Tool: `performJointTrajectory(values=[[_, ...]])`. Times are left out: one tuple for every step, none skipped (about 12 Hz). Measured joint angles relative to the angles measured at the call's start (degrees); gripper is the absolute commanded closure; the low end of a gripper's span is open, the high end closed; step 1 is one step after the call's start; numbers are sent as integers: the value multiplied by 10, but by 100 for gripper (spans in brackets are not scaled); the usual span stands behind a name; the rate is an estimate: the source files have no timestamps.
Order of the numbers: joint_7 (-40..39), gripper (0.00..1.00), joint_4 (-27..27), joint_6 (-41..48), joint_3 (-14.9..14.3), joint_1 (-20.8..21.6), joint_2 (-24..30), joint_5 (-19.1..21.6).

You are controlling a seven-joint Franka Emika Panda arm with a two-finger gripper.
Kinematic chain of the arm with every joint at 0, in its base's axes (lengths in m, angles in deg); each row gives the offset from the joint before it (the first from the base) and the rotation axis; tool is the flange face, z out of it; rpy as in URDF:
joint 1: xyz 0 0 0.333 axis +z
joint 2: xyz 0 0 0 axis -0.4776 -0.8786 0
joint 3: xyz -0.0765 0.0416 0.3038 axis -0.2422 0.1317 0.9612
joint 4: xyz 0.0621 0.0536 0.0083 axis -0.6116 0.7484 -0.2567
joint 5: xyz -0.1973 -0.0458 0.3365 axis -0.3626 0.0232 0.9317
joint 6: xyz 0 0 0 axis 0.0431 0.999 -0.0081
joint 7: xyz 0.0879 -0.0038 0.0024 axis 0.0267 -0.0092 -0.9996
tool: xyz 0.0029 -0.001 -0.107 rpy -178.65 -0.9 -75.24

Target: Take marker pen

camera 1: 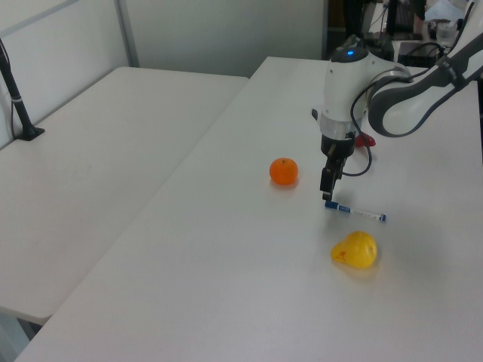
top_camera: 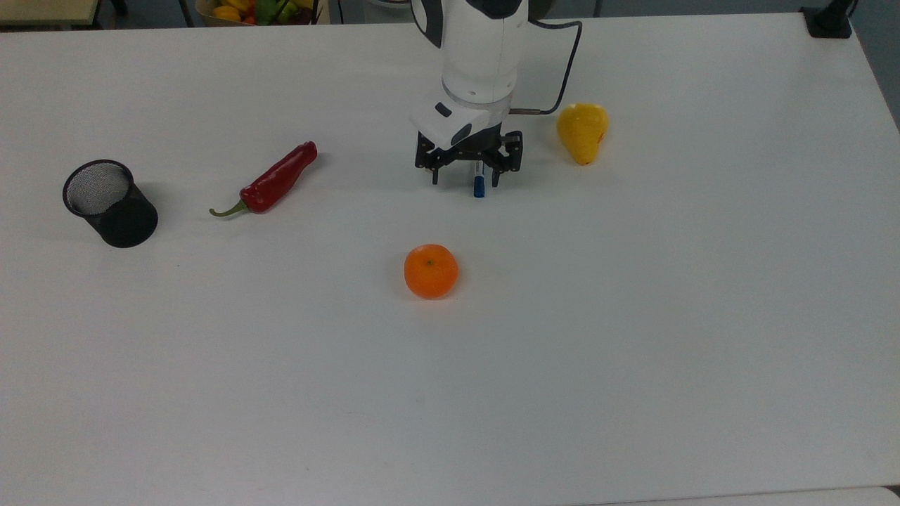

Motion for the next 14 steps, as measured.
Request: performJointTrajectory(values=[[1,0,-10,26,0,0,7,0],[2,0,-34,84,0,0,19,0],[3,0,-54,124,0,0,28,2],[5,0,-75,162,0,-1,37,6],[6,0,-95,196,0,-2,48,14],[6,0,-120,240,-1,-6,64,28],[7,0,-135,270,-2,-8,74,35],[7,0,-156,311,-4,-11,83,40],[7,0,-185,357,-5,-17,90,42],[7,0,-212,389,-6,-25,96,42],[7,0,-232,406,-13,-30,105,43],[7,0,-243,421,-30,-30,119,53],[-6,0,-250,448,-51,-30,138,73],[-34,0,-252,470,-78,-28,157,89]])
